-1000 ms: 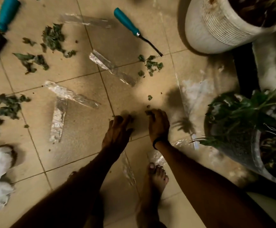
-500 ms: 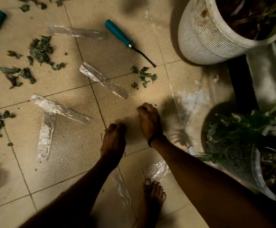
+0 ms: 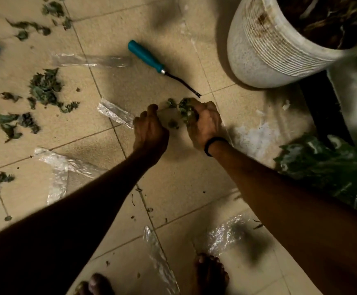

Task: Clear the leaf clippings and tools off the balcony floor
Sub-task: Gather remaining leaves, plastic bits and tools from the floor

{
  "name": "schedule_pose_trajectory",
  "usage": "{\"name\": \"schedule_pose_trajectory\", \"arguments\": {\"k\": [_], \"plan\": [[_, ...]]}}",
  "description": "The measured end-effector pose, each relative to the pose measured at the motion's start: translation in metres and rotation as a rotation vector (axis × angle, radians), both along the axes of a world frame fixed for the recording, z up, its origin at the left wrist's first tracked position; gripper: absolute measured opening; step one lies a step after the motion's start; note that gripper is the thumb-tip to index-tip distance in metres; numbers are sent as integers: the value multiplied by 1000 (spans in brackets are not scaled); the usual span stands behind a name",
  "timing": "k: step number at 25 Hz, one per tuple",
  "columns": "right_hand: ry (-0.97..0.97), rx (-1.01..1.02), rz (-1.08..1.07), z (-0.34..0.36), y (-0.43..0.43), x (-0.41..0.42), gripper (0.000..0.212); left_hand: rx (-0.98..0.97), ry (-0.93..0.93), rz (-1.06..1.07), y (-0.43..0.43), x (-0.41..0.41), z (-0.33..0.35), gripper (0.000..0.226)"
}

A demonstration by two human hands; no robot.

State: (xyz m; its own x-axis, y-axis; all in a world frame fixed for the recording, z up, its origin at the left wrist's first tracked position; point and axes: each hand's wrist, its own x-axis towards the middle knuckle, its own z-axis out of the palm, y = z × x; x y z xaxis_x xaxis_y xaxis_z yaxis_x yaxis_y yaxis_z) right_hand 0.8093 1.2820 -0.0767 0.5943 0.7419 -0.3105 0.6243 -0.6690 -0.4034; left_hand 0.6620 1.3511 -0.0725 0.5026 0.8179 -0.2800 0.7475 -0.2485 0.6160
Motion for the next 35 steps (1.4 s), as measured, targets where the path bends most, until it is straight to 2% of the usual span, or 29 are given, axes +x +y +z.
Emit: {"name": "schedule_pose_trajectory", "arguments": {"k": [1, 3, 4, 6, 9, 13, 15, 17, 19, 22, 24, 25, 29, 31, 35], "plan": [[8, -34, 18, -4, -1, 2, 41, 37, 61, -61, 7, 9, -6, 41], [51, 58, -91, -11, -8, -1, 29, 128, 196, -191, 18, 26, -12, 55], [75, 129, -174, -13, -14, -4, 21, 139, 221, -194, 20, 34, -12, 60], [0, 177, -160, -14, -28, -10, 11, 136, 221, -188, 22, 48, -14, 62], [-6, 187, -86, -11, -47, -8, 12, 86, 242, -309, 21, 59, -16, 64], [-58, 197, -93, -2, -53, 0, 15, 75, 212, -353, 27, 58, -21, 48], [-29, 162, -99, 2, -48, 1, 24, -58, 118, -294, 33, 57, -14, 46], [-14, 115, -57, 3, -41, -1, 41, -239, -47, -46, 40, 55, -3, 36], [-6, 76, 2, 1, -34, -3, 49, -291, -133, 129, 45, 45, 5, 22], [60, 81, 62, -2, -22, -13, 42, -360, -214, 230, 47, 24, 7, 16], [19, 91, 108, -5, -15, -22, 30, -542, -393, 438, 50, 16, 7, 13], [2, 85, 109, -5, -12, -26, 31, -625, -425, 513, 51, 14, 9, 10], [25, 80, 80, -6, -8, -28, 57, -1055, -613, 656, 47, 7, 19, 22], [40, 81, 113, -4, -7, -27, 61, -1120, -691, 658, 45, 5, 21, 30], [-47, 88, 165, -9, -5, -30, 27, -1099, -752, 446, 43, -3, 16, 20]]}}
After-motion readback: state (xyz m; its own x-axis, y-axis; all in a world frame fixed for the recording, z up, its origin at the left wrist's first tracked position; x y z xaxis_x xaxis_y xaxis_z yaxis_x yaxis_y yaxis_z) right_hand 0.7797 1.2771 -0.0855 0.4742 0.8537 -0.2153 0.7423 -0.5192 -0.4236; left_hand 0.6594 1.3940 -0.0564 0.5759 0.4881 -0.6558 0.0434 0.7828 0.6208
